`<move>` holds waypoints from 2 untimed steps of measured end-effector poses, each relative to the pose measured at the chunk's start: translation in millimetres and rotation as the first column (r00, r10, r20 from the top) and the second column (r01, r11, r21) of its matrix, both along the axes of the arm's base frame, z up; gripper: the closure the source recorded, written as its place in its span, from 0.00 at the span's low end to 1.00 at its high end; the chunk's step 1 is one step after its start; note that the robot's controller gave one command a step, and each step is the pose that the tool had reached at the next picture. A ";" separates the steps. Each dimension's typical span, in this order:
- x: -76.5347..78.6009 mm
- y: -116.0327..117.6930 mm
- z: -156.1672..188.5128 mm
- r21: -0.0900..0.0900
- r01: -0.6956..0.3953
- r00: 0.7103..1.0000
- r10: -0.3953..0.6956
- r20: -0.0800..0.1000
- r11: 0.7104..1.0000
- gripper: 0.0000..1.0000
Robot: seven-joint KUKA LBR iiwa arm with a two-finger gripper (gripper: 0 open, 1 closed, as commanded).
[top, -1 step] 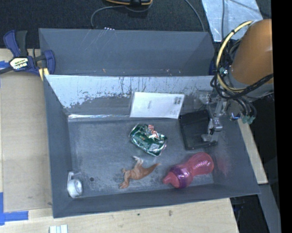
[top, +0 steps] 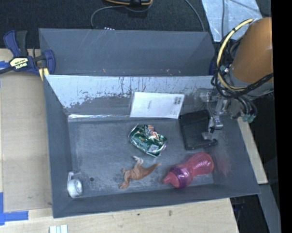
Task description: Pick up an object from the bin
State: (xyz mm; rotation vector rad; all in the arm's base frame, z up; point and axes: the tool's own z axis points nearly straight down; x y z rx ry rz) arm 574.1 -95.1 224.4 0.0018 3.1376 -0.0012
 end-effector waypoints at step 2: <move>19.0 16.4 -62.3 0.000 0.051 0.999 -0.051 0.001 0.999 0.00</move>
Offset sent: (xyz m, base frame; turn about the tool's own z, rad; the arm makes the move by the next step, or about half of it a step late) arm 0.0202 0.0188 -0.0674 0.0440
